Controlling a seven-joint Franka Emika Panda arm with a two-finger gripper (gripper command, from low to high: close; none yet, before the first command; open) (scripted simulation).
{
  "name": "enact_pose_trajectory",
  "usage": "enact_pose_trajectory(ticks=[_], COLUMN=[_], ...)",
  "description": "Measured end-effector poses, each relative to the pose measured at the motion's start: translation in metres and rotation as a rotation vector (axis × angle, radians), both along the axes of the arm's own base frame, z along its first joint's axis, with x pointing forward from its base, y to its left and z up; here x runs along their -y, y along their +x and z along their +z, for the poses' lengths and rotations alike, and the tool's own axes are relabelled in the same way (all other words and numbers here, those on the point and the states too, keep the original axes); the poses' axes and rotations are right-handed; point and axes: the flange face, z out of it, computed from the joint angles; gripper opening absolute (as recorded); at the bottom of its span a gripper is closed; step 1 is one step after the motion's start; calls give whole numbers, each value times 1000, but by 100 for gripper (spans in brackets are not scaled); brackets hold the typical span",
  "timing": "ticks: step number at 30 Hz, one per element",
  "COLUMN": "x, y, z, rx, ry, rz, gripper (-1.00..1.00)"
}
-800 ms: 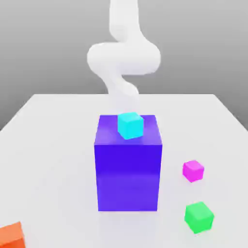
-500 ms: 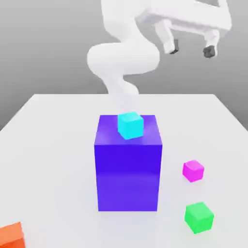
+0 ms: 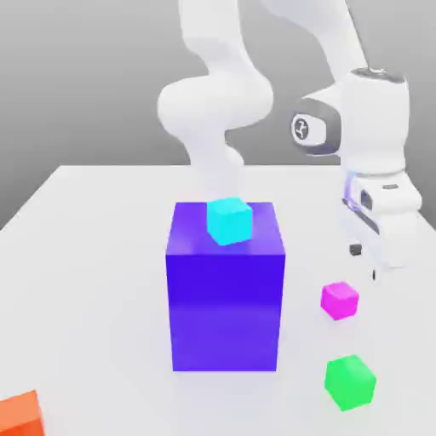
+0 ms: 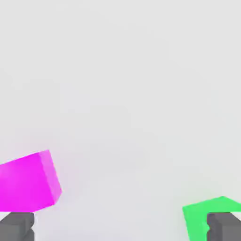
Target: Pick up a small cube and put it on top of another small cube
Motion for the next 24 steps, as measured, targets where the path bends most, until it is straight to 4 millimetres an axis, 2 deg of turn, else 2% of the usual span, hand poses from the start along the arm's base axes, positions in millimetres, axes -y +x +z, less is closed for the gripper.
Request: enact_pose_trajectory(ticks=[3,9,10,17,24], x=[-2,1,1,2,1], y=[-19,-20,-20,-21,-20], z=[-30,-77,-83,-83,-34], rx=[-24,-28,-28,-29,-29], ry=[-25,-27,-28,-29,-29], rz=[97,100,100,100,100], gripper=[0,0,-100,-100,-100])
